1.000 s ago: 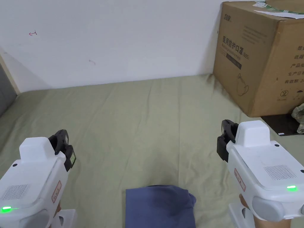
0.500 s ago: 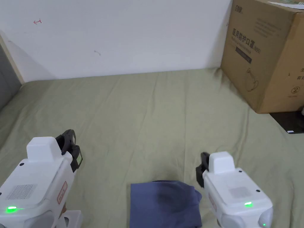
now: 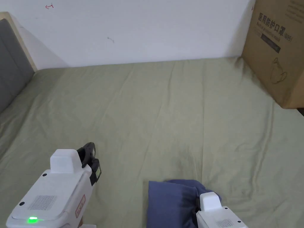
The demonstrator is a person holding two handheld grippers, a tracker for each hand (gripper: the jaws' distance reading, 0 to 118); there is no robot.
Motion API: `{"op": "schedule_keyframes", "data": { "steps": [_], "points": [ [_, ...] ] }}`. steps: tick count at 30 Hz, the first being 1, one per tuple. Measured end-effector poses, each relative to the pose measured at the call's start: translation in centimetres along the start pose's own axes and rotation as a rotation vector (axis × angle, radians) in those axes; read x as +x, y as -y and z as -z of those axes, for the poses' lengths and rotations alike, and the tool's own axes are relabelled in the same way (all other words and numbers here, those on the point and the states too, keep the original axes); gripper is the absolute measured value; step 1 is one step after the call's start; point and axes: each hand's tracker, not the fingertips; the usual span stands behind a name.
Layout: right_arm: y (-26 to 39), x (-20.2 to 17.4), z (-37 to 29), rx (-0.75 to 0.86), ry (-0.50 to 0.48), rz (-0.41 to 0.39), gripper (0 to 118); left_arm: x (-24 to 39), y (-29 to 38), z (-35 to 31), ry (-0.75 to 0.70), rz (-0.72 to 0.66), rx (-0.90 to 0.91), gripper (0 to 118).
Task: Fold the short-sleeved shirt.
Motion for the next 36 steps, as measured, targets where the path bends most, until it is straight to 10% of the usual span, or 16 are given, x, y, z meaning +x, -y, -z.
{"op": "schedule_keyframes", "data": {
  "steps": [6,11,13,18,24,26,36],
  "points": [
    [-0.1,0.2,-0.3,0.008,-0.004,0.065,0,0.5,3.0,2.6,0.126,-0.174,-0.269,8],
    [-0.2,0.3,-0.5,0.004,-0.007,0.08,0,1.3,8.0,6.7,0.31,-0.48,-0.643,103],
    [-0.2,0.3,-0.6,0.002,-0.008,0.085,0,1.8,10.1,8.1,0.383,-0.562,-0.738,117],
    [-0.2,0.5,-0.6,0.001,-0.015,0.084,0,3.4,13.1,10.3,0.395,-0.517,-0.816,116],
    [-0.4,0.8,-0.6,-0.007,-0.028,0.092,0,5.1,14.7,11.4,0.481,-0.459,-0.833,61],
    [-0.5,1.0,-0.6,-0.011,-0.033,0.094,0,5.0,14.7,11.6,0.52,-0.467,-0.823,19],
    [-3.2,2.5,-3.8,0.071,-0.074,0.117,0,4.3,11.5,10.5,0.521,-0.423,-0.785,12]
  ]
}}
